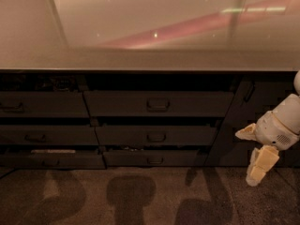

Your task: Open top drawer

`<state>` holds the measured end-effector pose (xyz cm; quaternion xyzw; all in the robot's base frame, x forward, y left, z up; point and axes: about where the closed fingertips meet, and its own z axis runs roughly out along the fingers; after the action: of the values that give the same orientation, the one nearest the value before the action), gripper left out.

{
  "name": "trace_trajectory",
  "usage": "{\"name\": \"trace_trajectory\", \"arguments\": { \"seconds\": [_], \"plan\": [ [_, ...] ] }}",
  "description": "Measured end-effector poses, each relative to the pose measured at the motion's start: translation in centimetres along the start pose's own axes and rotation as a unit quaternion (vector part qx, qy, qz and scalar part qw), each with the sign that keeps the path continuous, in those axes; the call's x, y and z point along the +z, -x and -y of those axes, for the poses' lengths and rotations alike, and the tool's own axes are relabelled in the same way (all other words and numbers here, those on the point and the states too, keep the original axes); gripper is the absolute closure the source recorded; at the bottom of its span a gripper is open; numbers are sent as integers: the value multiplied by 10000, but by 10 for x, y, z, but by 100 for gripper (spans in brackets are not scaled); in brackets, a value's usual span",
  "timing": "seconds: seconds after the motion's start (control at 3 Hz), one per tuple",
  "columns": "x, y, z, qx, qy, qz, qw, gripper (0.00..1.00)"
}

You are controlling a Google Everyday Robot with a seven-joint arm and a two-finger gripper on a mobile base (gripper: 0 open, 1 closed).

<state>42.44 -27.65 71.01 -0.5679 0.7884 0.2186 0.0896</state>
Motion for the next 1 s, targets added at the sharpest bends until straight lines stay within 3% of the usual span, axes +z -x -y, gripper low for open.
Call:
{"name": "trace_trajectory", "arguments": {
  "seconds": [0.33, 1.0],
  "plan": [
    [-2, 1, -2, -399, 114, 33, 9991, 0],
    [-2, -4, 1, -278, 83, 102, 9995, 0]
  ]
}}
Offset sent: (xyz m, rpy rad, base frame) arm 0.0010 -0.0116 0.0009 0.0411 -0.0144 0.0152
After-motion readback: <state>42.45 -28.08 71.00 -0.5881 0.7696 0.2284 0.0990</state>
